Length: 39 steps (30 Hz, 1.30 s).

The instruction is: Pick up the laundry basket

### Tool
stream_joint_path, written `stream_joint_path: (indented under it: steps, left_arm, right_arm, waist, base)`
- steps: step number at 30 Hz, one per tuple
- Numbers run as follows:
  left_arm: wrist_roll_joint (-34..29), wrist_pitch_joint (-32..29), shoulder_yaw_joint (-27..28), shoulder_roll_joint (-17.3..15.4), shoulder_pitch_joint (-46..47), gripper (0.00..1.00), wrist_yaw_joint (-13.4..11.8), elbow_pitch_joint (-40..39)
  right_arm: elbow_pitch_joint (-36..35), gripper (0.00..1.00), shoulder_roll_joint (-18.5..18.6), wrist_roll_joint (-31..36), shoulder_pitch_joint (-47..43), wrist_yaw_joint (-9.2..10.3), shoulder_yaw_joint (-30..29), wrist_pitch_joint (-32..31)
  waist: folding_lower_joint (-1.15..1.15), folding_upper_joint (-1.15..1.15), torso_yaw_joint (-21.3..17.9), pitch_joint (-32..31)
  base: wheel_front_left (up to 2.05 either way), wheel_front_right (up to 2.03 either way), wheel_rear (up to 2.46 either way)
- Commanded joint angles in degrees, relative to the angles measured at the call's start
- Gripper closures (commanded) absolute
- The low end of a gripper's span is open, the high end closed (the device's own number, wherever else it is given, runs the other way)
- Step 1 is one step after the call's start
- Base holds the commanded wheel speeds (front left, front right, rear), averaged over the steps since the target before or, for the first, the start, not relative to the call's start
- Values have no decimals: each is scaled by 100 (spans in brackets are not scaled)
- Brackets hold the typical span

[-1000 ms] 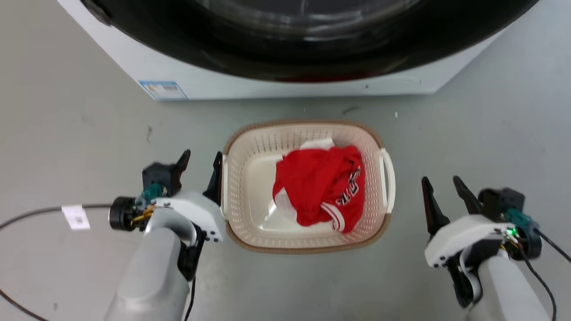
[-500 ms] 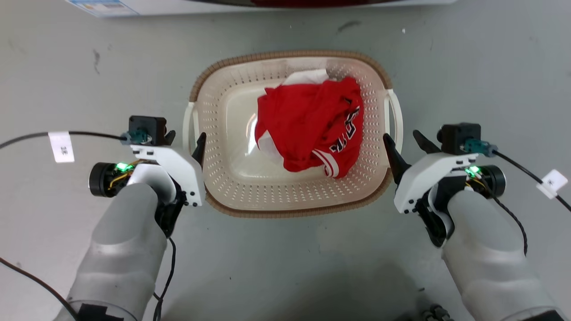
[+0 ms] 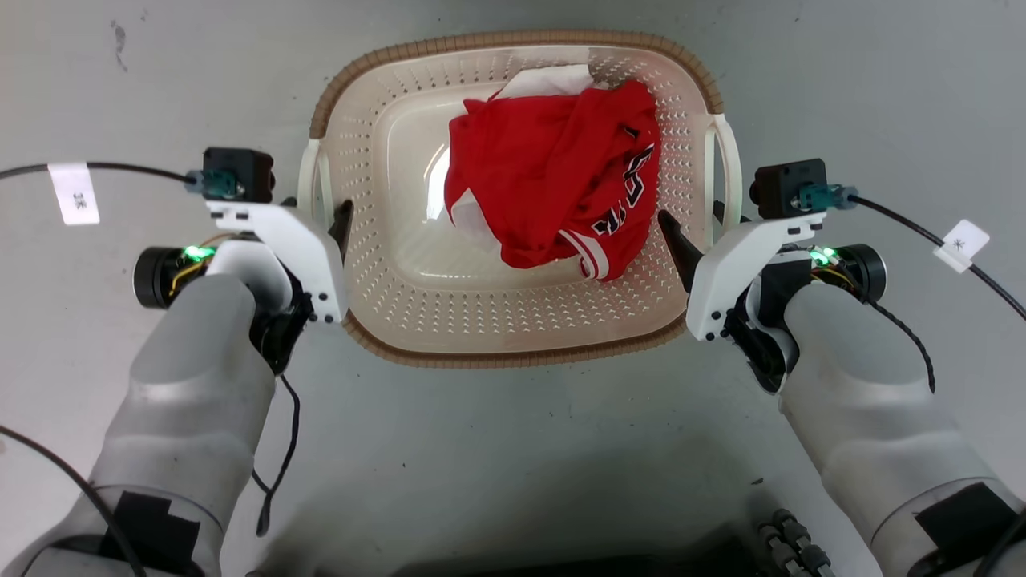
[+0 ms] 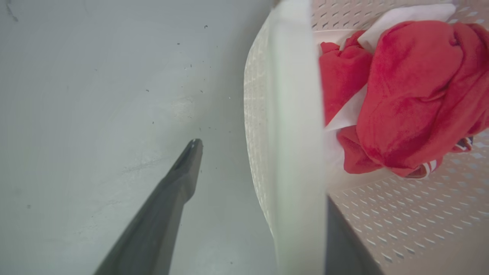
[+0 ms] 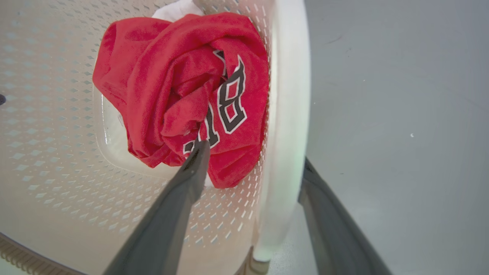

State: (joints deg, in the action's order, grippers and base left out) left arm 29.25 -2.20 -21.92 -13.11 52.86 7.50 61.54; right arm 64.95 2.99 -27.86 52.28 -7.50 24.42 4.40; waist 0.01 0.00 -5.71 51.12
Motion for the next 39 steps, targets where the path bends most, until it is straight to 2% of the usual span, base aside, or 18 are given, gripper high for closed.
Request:
stream_joint_path:
  steps: [1,2,3,4,5,10,19,31,39]
  left_arm:
    - [82,-10,-58,-51,166,0,-9,45]
    - [123,-12,-93,-52,216,0,-9,59]
    - [172,-42,-135,-42,256,0,-9,80]
    - [172,-42,-135,-42,256,0,-9,80]
    - [303,-69,-220,-10,319,100,-9,82]
    - [613,-198,-436,0,361,100,-8,3]
    - [1221,-409,-899,92,83,100,-5,62]
    - [2048,-1198,-1483,322,-540,100,22,198]
    - [2595,-1654,-1674,401,-889,100,32,181]
  right_arm:
    - [67,0,-9,-109,174,2,87,-15]
    - [116,0,-9,-169,218,2,129,-49]
    - [150,33,-9,-224,260,2,173,-62]
    - [150,33,-9,-224,260,2,173,-62]
    - [209,100,0,-335,328,2,252,-67]
    - [259,100,29,-492,418,-5,463,-85]
    - [306,100,88,-926,134,-8,909,-187]
    - [190,100,221,-1578,-560,-13,1540,-811]
    - [-1,100,298,-2145,-954,-33,1865,-1506]
  waist:
    - [-1,0,22,50]
    - [-1,0,29,68]
    - [-1,0,35,81]
    - [-1,0,35,81]
    - [-1,0,45,97]
    - [-1,0,64,78]
    - [-1,0,100,-448]
    - [-1,0,144,-2018]
    - [-1,0,109,-3106]
  base:
    - [0,0,0]
    - [0,0,0]
    - [0,0,0]
    - [0,0,0]
    - [0,0,0]
    - [0,0,0]
    - [0,0,0]
    - [0,0,0]
    - [0,0,0]
